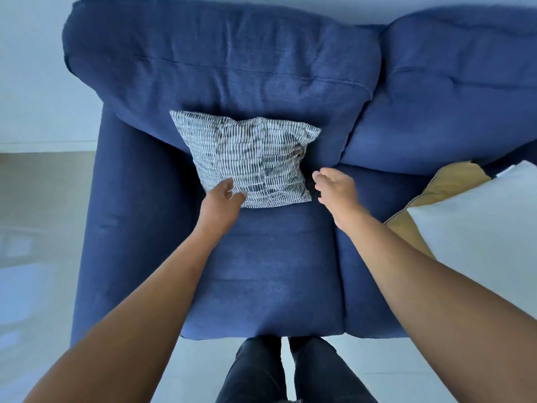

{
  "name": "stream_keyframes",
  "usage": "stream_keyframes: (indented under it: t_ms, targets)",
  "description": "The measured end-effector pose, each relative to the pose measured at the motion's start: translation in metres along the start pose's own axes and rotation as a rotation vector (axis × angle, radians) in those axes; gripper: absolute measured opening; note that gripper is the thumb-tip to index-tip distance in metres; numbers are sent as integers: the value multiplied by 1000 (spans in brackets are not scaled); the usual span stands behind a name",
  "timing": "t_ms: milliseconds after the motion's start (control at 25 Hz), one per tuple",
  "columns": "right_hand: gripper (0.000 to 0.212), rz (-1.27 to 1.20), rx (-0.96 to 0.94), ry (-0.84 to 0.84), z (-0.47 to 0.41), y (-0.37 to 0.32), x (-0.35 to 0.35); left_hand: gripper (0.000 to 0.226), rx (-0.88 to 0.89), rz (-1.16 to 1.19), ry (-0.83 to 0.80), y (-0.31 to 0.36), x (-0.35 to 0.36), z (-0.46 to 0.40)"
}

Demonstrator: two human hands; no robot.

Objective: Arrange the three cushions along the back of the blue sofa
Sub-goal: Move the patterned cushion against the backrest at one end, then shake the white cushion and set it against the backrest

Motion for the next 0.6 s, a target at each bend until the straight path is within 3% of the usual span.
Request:
stream_keyframes:
  t_ms: [160, 320, 600]
  targets:
    - [35, 291, -136, 5, 49, 3, -29, 61, 197, -276, 17, 27, 28, 56]
    - [61, 428, -231, 16, 89, 11, -61, 59, 354, -410, -4, 59, 55, 96]
    - [67, 501, -231, 206, 150, 54, -117, 61, 532, -531, -164, 69, 108, 130]
Point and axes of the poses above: each hand's wrist, its own z-axis away from the middle knuckle, its own x-axis out of the palm, y = z × x, the point moved 3 cm from there along -z, towards the middle knuckle, and after that the axes turned 4 degrees about -y, right-handed, at the moved point
